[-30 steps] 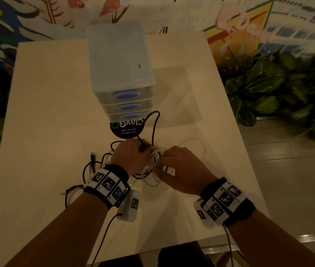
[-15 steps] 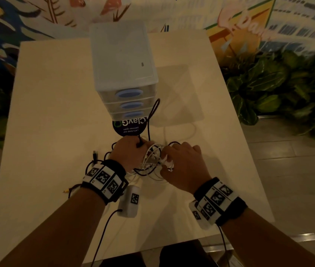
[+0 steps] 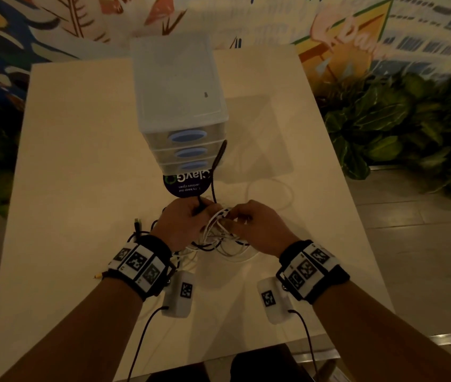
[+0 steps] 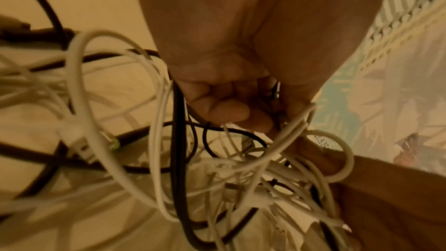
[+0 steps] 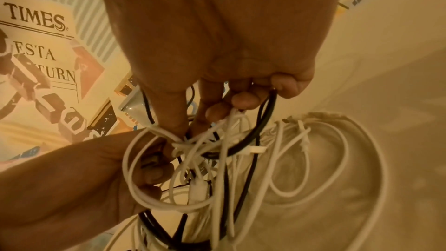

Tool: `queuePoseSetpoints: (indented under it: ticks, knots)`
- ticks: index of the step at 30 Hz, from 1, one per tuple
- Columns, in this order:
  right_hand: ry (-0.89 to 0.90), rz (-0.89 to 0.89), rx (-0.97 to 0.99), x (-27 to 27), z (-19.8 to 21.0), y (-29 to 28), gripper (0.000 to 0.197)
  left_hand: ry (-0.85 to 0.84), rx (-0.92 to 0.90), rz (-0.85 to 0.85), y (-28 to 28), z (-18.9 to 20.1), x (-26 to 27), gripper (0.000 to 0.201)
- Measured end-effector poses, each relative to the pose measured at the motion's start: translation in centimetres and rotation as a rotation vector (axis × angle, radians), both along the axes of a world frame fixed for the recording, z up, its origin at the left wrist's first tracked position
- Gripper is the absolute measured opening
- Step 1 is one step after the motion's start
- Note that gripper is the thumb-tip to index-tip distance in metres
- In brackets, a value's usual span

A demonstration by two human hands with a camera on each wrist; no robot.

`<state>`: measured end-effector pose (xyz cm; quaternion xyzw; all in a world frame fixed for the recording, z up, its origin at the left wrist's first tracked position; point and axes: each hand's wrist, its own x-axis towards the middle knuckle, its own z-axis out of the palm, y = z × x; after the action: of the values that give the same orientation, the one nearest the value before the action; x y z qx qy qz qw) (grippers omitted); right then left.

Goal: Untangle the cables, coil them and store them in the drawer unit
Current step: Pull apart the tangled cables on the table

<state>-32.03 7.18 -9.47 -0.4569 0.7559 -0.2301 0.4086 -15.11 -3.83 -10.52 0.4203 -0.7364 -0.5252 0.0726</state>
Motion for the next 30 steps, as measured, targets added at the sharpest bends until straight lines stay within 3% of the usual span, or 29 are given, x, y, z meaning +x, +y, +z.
queuePoseSetpoints:
  ticks: [4,7,11,14,18,23,30]
  knots:
    - [0.062,0.016,0.008,0.0,-0.2,-0.3,0.030,-0.059,-0.090,0.032,0.4,0.5,-0.2,0.033]
    - [0.151,0.047,0.002,0.0,-0.6,-0.4,0.026,-0.062,-0.025,0.074,0.5,1.2,0.0,0.034]
    - [0.209,0.065,-0.044,0.1,-0.8,-0.2,0.027,-0.169,-0.315,-0.056,0.6,1.8,0.8,0.056]
    - [0.194,0.095,-0.061,0.4,-0.6,-0.1,0.029,-0.217,-0.555,-0.060,0.6,1.9,0.6,0.041]
    - [0.170,0.074,-0.107,0.1,-0.6,0.0,0.029,-0.166,-0.685,-0.162,1.2,1.7,0.3,0.015]
    - [0.319,0.192,-0.169,-0.7,-0.2,1.2,0.046,-0.131,-0.734,-0.250,1.4,1.2,0.6,0.022]
    - [0.305,0.243,-0.211,-1.5,0.5,2.6,0.040,-0.075,-0.723,-0.327,0.8,1.3,0.3,0.030]
